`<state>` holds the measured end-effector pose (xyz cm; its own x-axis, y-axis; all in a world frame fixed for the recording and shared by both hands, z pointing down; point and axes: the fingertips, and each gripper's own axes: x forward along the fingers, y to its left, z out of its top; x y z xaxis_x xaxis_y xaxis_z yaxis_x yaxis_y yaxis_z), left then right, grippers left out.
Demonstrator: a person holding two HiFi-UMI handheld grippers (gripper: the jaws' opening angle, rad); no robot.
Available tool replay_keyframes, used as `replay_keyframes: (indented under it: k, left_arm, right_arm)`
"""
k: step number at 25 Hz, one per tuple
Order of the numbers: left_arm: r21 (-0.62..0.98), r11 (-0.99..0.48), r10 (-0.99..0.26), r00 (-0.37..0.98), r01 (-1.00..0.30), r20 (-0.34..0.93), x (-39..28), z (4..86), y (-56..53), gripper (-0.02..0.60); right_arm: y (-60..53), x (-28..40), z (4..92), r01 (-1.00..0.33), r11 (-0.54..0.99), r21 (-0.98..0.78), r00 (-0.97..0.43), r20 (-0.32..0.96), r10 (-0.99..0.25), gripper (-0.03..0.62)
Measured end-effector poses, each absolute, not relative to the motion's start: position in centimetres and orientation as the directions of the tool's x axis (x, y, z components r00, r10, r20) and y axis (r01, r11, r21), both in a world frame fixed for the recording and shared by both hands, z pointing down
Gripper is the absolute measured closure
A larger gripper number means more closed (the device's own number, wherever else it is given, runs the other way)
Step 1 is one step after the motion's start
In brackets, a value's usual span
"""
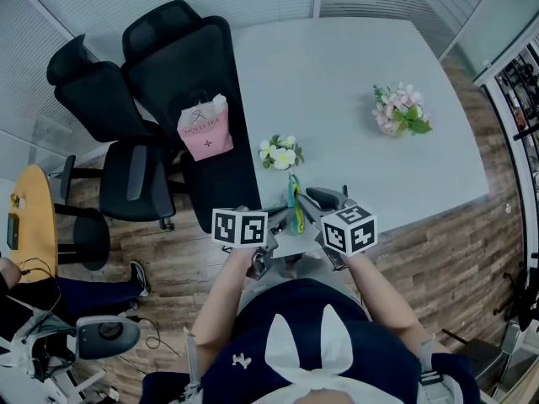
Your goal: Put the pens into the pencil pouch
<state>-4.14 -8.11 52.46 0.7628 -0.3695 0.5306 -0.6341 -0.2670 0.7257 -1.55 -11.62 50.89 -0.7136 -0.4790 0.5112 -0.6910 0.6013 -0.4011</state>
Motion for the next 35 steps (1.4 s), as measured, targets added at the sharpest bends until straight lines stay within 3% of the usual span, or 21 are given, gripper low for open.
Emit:
replay_keyframes:
  k: [9,20,35]
  left_arm:
    - [0.723,-0.261,-0.377,0.757,-0.639,0.533,-4.5,52.3,-8.3,0.537]
    - [0.717,-0.256,-0.375,0.751,-0.648,0.544,-4.4,52.4,-8.3,0.537]
    - [0.716,-0.241,-0.384,0.742,-0.655,0.549,-4.2,52.5,-8.6,0.537]
  right_arm:
    - [-13.8,2.4,50.8,-0.755,0.53,-0.386,-0.653,0.516,-0.554,0.486]
    - [-16.2,9.3,51.5,-0.844,0.401,-0.355,-0.536,0.549,-0.641,0.439]
    - [-16.9,13.3,57.8,-0.899,0.301,-0.318,-0.437,0.656,-0.615,0.436]
